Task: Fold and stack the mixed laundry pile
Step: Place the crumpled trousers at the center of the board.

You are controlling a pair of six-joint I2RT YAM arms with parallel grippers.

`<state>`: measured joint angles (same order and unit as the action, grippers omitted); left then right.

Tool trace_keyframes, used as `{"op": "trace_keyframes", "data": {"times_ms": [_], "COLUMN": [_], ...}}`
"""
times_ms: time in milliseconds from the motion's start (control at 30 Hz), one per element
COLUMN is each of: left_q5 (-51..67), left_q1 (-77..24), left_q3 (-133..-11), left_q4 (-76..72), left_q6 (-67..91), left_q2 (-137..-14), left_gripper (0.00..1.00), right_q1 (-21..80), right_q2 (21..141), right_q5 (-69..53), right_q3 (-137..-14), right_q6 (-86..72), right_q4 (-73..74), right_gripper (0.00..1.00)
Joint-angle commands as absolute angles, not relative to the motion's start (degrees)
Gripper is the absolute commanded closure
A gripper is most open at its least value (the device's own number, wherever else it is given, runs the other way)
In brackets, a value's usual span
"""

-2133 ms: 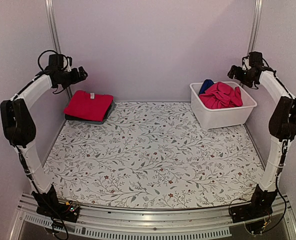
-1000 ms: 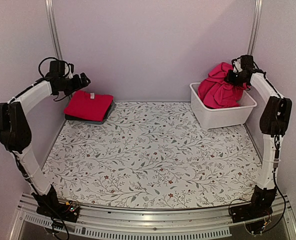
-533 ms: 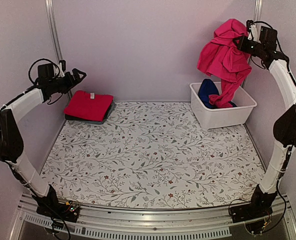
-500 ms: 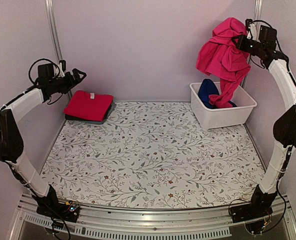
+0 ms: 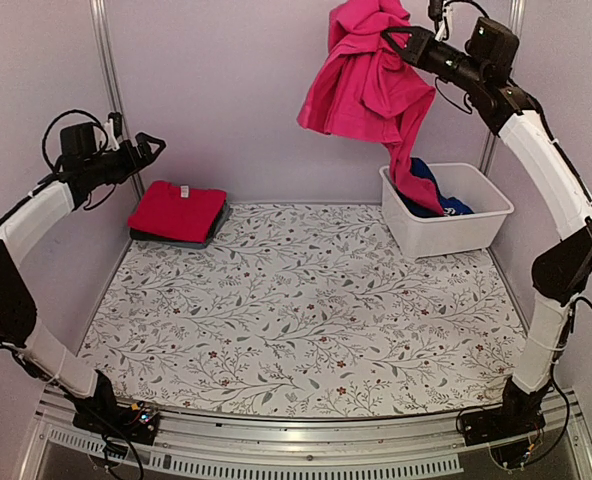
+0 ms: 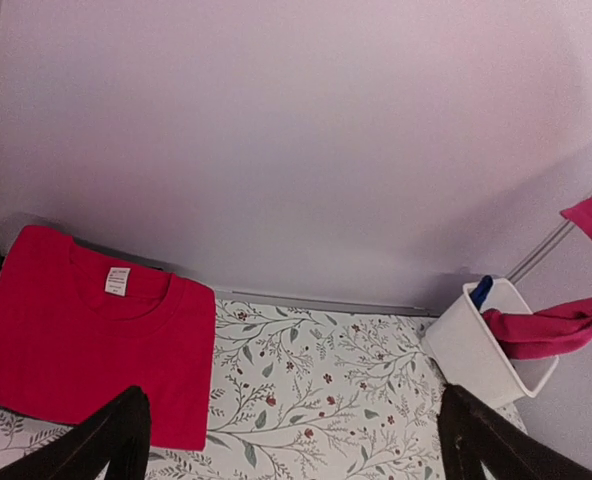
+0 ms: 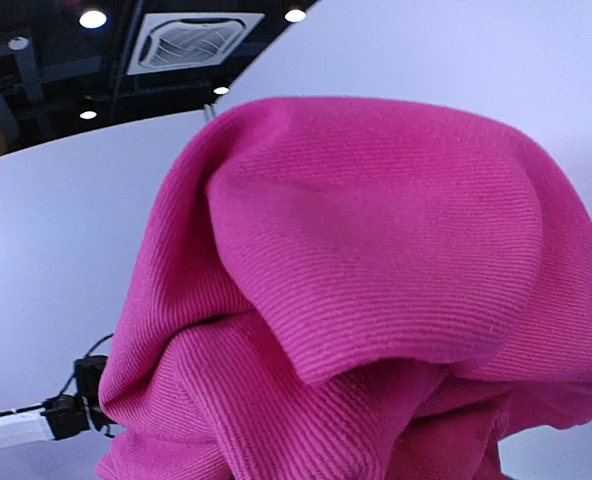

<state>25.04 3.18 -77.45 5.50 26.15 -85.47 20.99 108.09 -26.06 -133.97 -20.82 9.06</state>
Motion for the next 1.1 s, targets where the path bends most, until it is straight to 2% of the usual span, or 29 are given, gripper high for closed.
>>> {"op": "trace_keyframes", "data": {"times_ms": [0, 200, 333, 567, 633, 700, 767, 833, 933, 1067], "left_q5": [25.0, 25.0, 25.3, 26.0, 26.3, 27.0, 27.7, 28.3, 27.8, 25.9], "left_q1": [3.6, 3.9, 4.1, 4.2, 4.2, 4.2, 4.1, 3.6, 2.2, 0.2], "left_q3": [-75.9, -74.8, -74.1, -72.6, -72.4, -72.4, -72.0, -71.5, -70.8, -70.4], "left_q4": [6.4, 6.4, 6.4, 7.4, 7.9, 8.7, 9.2, 9.8, 11.3, 13.0], "left_q6": [24.7, 24.4, 24.1, 22.8, 22.1, 21.2, 20.6, 19.5, 17.1, 15.0], "left_q2": [-83.8, -82.3, -81.8, -81.9, -82.1, -82.5, -82.8, -83.1, -83.3, -84.0], "left_gripper": [0.0, 0.0, 0.0, 0.0, 0.0, 0.0, 0.0, 0.0, 0.0, 0.0], "right_q1": [27.9, 35.0, 36.3, 38.7, 39.1, 39.1, 39.0, 39.0, 38.9, 36.4], "right_q2": [103.6, 105.3, 106.5, 105.2, 104.5, 103.9, 103.6, 103.6, 103.3, 103.7], "right_q5": [-26.9, -25.0, -23.6, -32.1, -32.9, -26.8, -18.8, -13.3, -4.9, 7.4], "right_q3": [-141.5, -144.0, -143.6, -122.9, -117.9, -114.2, -112.2, -110.8, -108.7, -105.5], "right_q6": [-28.3, -33.2, -32.7, -36.9, -34.7, -30.2, -23.6, -16.4, -12.1, -11.3], "right_q4": [-10.2, -19.3, -16.7, -13.1, -6.1, 5.8, 18.9, 26.8, 34.1, 41.7], "right_gripper": [1.0, 1.0, 1.0, 0.99, 0.77, 0.4, 0.2, 0.11, 0.02, 0.04]}}
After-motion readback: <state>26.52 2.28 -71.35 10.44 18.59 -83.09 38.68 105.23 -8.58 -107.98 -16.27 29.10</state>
